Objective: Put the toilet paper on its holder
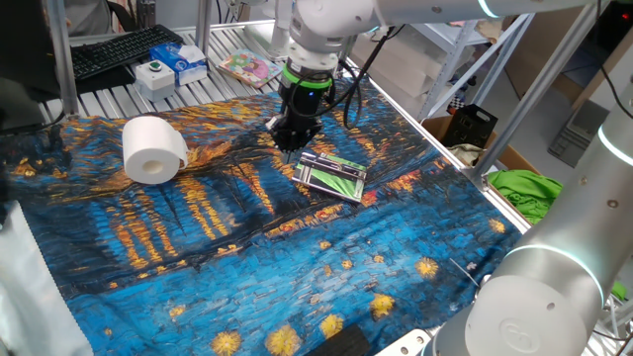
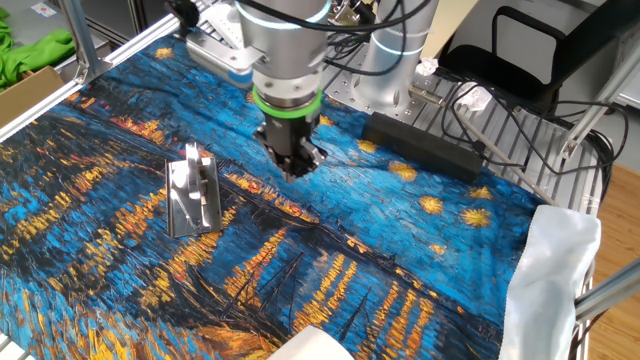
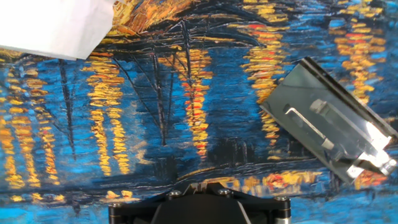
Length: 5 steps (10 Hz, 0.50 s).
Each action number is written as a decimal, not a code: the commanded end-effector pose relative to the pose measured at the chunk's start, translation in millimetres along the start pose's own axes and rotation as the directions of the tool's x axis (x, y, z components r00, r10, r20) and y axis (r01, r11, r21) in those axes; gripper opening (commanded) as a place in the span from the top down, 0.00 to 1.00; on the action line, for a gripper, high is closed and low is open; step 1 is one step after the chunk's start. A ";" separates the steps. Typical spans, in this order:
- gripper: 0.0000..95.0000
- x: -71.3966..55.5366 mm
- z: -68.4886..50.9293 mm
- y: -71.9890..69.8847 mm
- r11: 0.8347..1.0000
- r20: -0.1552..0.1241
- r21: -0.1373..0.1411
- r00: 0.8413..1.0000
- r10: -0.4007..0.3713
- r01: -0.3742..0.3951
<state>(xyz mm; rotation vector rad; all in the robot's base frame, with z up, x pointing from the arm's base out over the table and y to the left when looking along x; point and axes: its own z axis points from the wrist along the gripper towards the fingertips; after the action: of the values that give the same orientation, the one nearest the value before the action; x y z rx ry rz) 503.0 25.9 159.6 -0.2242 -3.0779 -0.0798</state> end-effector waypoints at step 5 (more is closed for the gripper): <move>1.00 -25.4 18.0 26.0 0.998 0.001 -0.002 0.998 0.059 -0.059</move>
<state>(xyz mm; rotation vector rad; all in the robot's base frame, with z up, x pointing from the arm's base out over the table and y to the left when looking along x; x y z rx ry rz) 535.4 50.6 139.4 -0.3174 -3.0682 -0.0806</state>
